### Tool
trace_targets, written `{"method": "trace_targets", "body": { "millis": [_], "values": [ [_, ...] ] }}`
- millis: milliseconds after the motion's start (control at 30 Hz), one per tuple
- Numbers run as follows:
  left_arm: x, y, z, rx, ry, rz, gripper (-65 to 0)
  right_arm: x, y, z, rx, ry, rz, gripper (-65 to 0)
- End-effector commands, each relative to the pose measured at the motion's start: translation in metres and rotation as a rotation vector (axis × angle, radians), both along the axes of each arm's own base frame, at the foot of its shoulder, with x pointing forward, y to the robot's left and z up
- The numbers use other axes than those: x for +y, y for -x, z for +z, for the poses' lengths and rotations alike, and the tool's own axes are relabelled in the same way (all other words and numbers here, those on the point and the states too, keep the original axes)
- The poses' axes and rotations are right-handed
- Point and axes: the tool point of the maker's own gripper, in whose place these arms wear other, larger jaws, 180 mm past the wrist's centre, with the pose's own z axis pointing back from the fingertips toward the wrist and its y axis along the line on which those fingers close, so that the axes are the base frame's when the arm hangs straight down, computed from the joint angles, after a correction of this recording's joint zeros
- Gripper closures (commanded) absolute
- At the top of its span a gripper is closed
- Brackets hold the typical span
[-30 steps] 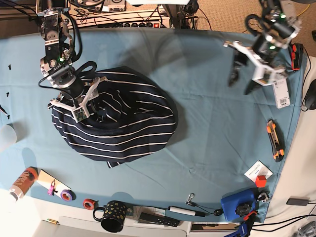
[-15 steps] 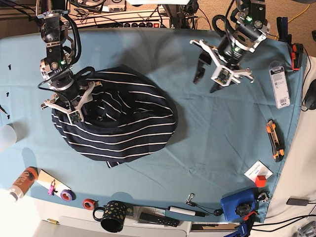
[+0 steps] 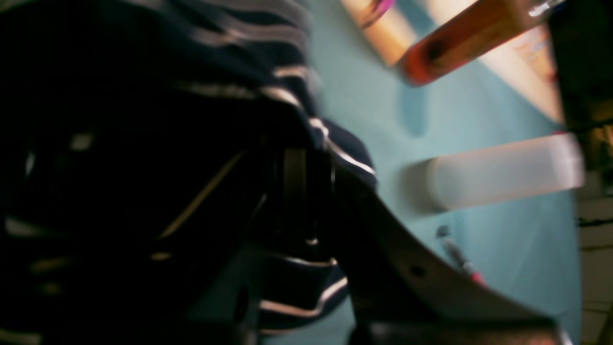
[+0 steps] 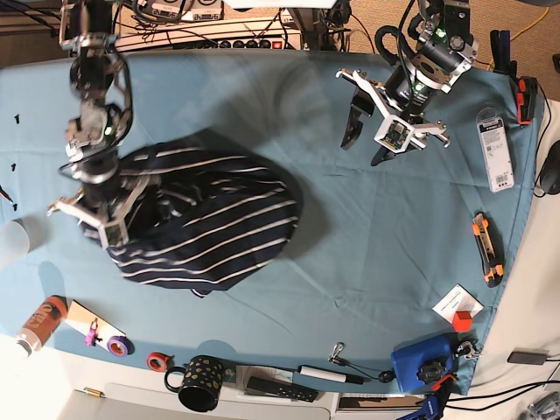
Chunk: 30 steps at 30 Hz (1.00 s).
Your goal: Layout the t-shirt on the table in an organized manner, then fold the t-shirt properly
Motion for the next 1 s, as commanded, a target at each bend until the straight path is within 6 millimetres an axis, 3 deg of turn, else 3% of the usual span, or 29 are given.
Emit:
{"method": "trace_targets", "body": {
  "millis": [0,167,267,333,367,500,633,733,800,867,967],
  "values": [
    [-0.001,-0.004,0.012,-0.043,0.023,0.001,-31.2,-0.012,-0.011,0.031,-0.095,0.03,-0.025,0.0],
    [-0.002,-0.003,0.012,-0.045,0.025,-0.004,-31.2,-0.037,-0.019,0.064,-0.185,0.031,-0.094,0.0],
    [-0.009,-0.001,0.015,-0.061,0.034,-0.047,-31.2,-0.045,-0.017,0.066,-0.185,0.032,-0.118,0.0],
    [-0.018,0.004,0.018,-0.075,0.044,-0.103,-31.2,-0.044,-0.013,0.056,-0.117,0.049,-0.097,0.0],
    [-0.02,0.005,0.019,-0.081,0.048,-0.119,-31.2,-0.042,-0.011,0.049,-0.077,0.057,-0.08,-2.8],
    [-0.021,0.005,0.02,-0.086,0.052,-0.125,-31.2,-0.042,0.001,0.029,-0.002,0.068,-0.074,-24.1],
    [-0.021,0.005,0.021,-0.088,0.053,-0.125,-31.2,-0.053,0.008,0.03,0.019,0.057,-0.154,-25.3],
    [-0.021,0.004,0.022,-0.092,0.053,-0.126,-31.2,-0.058,0.011,0.056,-0.059,0.053,-0.18,-25.3],
    [-0.021,0.004,0.022,-0.092,0.053,-0.126,-31.2,-0.052,0.012,0.075,-0.126,0.016,-0.16,-25.3],
    [-0.021,0.004,0.022,-0.092,0.053,-0.126,-31.2,-0.035,0.009,0.086,-0.173,-0.088,-0.094,-25.3],
    [-0.021,0.004,0.021,-0.091,0.053,-0.126,-31.2,0.018,0.005,0.074,-0.112,-0.229,0.136,-25.3]
  ]
}}
